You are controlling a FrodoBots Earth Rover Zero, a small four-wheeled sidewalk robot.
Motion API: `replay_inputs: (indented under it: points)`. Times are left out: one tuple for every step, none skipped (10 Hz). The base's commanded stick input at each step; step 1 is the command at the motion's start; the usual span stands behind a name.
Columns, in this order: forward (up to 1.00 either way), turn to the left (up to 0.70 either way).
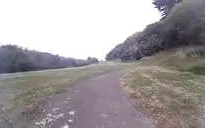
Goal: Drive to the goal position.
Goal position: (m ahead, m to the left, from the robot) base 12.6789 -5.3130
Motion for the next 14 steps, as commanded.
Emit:
replay_inputs:
  points:
    - [0.45, 0.00]
    - [0.45, 0.00]
    - [0.45, 0.00]
    - [0.45, 0.00]
    - [0.45, 0.00]
    - [0.45, 0.00]
    - [0.45, 0.00]
    - [0.45, 0.00]
    - [0.45, 0.00]
    - [0.45, 0.00]
    - [0.45, 0.00]
    - [0.45, 0.00]
    - [0.45, 0.00]
    - [0.45, 0.00]
